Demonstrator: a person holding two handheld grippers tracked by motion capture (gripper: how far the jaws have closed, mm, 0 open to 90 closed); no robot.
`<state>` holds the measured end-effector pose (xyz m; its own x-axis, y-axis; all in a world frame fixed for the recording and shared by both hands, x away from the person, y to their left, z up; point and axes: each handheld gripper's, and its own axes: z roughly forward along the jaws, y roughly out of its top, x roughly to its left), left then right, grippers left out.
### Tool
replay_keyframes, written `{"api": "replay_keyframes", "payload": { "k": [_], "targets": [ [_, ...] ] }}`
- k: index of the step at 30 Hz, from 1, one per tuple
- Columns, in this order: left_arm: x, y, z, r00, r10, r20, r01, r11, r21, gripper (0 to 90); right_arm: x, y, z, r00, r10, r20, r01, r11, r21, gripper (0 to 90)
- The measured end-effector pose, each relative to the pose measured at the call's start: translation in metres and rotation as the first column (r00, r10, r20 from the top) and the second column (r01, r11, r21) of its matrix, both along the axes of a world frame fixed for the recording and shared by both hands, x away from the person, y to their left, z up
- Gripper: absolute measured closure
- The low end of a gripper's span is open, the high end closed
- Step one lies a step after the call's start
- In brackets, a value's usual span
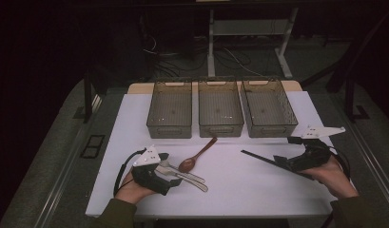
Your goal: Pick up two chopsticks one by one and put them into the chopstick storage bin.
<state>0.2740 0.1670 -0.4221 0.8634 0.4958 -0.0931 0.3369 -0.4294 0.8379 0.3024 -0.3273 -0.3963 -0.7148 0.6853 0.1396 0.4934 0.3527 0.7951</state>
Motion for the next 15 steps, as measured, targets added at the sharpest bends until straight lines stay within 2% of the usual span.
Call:
{"api": "replay_keyframes", "payload": {
  "k": [2, 15],
  "targets": [
    [0.0, 0.0, -0.001, 1.0, -0.003, 0.0, 0.003, 1.0, 0.0, 0.0, 0.0, -0.004, -0.001, 1.0, -0.004, -0.001, 0.004, 1.0, -0.004, 5.2],
    [0.0, -0.001, -0.001, 1.0, -0.005, -0.001, 0.005, 1.0, 0.0, 0.0, 0.001, -0.022, -0.005, 0.999, -0.041, -0.017, 0.041, 0.999, -0.016, 7.6]
  ]
}}
